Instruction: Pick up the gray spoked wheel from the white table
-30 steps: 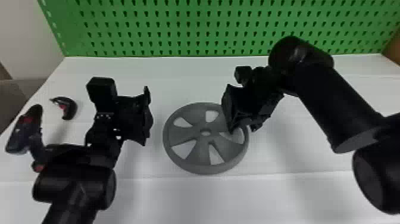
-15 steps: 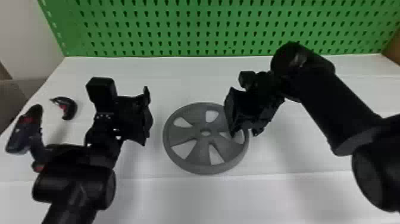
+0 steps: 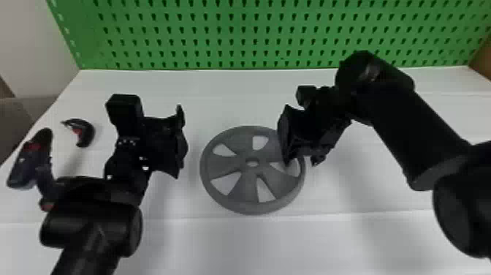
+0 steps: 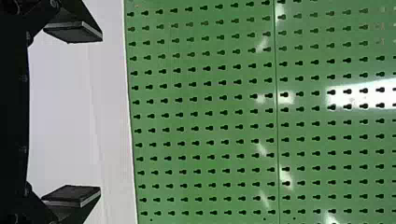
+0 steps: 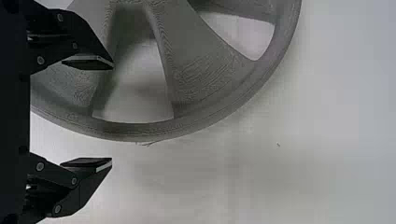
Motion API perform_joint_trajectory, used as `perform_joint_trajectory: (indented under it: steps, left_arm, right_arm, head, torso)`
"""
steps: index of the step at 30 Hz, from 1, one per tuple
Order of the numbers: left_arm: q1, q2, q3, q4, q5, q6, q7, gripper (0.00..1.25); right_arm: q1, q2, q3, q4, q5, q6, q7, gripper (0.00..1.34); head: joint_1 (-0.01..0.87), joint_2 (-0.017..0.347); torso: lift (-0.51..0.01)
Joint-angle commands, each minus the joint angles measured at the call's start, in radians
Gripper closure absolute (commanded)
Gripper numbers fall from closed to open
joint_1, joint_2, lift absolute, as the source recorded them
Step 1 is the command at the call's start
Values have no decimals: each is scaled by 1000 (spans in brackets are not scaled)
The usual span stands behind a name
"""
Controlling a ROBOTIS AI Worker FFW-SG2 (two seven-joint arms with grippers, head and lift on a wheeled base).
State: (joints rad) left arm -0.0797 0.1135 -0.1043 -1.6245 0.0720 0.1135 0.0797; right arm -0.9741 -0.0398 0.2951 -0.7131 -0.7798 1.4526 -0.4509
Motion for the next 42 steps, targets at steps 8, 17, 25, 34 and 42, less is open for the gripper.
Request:
perform_joint_trajectory:
  steps: [8,17,25,34,42]
  left_arm:
    - [-3,0,-3,0,0,0,0,128]
    - [-3,0,-3,0,-1,0,0,128]
    - [-6,0,-3,0,0,0,0,128]
    - [-6,0,-2,0,0,0,0,128]
    - [-8,0,-3,0,0,0,0,128]
  right_arm:
    - [-8,5,-16,67,11,-44,0,521]
    - [-14,6,-27,96,22,-72,0,521]
    - [-12,9,-33,110,20,-81,1,521]
    - [-9,9,-36,110,19,-83,1,521]
    - [-9,9,-31,110,16,-83,1,521]
  head:
    - [767,35]
    - [767,35]
    - [767,35]
    - [767,35]
    - [767,35]
  torso:
    - [-107]
    - [-107]
    - [-107]
    - [-107]
    - [-107]
